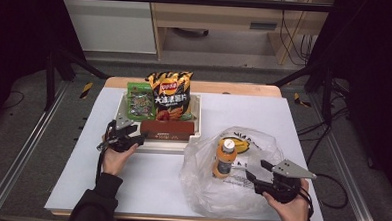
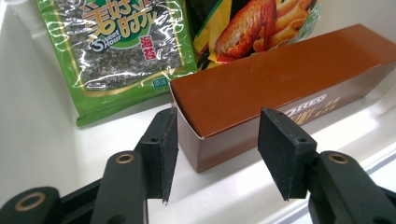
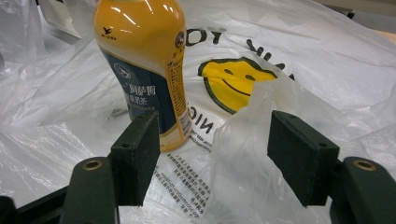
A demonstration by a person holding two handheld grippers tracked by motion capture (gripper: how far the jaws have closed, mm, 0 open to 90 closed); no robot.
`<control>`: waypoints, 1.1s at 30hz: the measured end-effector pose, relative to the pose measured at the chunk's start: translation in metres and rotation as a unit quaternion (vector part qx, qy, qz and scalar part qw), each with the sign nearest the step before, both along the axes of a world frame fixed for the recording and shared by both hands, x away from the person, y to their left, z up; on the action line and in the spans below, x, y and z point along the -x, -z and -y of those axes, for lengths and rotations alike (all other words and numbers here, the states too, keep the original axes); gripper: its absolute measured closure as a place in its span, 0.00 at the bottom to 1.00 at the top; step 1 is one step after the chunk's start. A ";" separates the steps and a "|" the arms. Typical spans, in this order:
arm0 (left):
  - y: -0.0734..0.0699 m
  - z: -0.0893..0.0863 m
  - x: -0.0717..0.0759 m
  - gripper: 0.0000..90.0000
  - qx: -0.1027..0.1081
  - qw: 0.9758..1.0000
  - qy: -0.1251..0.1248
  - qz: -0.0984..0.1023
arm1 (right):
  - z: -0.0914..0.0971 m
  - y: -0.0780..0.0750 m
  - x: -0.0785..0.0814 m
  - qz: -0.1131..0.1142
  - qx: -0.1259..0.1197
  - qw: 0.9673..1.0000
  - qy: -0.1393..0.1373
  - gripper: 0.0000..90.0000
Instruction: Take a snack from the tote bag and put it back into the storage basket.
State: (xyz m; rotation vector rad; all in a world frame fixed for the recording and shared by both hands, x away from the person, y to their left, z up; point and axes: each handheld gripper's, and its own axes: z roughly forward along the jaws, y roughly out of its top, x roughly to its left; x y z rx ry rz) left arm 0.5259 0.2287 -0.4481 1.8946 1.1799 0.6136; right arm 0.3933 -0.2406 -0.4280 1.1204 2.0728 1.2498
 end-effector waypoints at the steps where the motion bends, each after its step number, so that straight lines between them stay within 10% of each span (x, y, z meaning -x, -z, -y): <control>1: 0.001 0.001 0.000 0.52 -0.008 1.000 0.003 0.001 | 0.000 0.000 0.000 -0.002 -0.001 1.000 -0.001 0.39; 33: -0.006 0.006 0.011 0.48 -0.014 1.000 0.016 0.003 | 0.000 -0.008 0.003 0.019 -0.007 1.000 0.001 0.43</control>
